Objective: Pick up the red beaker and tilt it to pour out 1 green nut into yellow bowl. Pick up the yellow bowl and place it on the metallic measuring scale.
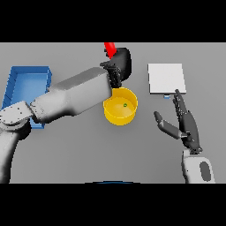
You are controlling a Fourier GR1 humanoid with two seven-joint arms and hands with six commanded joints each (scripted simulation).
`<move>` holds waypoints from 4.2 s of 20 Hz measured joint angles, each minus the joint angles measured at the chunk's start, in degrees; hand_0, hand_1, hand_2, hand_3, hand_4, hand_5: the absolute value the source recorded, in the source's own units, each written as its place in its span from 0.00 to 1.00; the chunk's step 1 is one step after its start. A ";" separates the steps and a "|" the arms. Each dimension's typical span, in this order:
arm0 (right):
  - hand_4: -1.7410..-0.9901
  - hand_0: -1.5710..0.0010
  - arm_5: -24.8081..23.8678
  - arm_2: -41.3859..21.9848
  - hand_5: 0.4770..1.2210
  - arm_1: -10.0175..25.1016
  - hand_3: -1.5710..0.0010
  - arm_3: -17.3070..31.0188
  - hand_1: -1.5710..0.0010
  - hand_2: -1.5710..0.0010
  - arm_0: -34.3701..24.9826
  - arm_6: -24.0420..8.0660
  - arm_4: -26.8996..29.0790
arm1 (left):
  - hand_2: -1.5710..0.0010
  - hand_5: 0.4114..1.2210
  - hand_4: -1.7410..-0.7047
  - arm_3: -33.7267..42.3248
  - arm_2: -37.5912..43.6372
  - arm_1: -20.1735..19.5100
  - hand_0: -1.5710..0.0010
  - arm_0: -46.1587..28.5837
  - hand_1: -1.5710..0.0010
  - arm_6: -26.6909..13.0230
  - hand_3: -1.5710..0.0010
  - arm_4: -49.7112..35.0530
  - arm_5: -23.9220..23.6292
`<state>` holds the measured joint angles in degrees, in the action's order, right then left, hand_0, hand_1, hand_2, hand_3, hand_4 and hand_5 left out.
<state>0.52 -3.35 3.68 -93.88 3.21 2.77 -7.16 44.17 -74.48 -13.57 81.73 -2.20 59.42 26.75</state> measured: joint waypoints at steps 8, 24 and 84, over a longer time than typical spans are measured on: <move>0.65 1.00 0.59 0.32 0.21 -0.07 1.00 0.23 1.00 1.00 -1.22 0.00 1.19 | 0.07 0.99 0.16 -8.96 7.13 -5.94 0.00 13.20 0.06 0.01 0.12 -4.23 -8.70; 0.62 1.00 1.84 -1.56 0.24 0.73 1.00 0.19 1.00 1.00 -1.80 0.98 -0.02 | 0.00 1.00 0.01 -29.83 38.40 -23.35 0.00 3.58 0.00 -14.17 0.08 -44.38 -24.57; 0.67 1.00 16.40 -21.16 0.19 18.13 1.00 9.78 1.00 1.00 -27.48 2.66 -27.28 | 1.00 0.37 0.95 20.53 38.11 -37.56 1.00 -43.93 1.00 -27.91 1.00 -76.29 -41.54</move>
<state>16.92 -24.51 21.81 -84.09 -24.26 5.43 -34.44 64.70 -36.37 -51.13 37.80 -30.10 -16.87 -14.79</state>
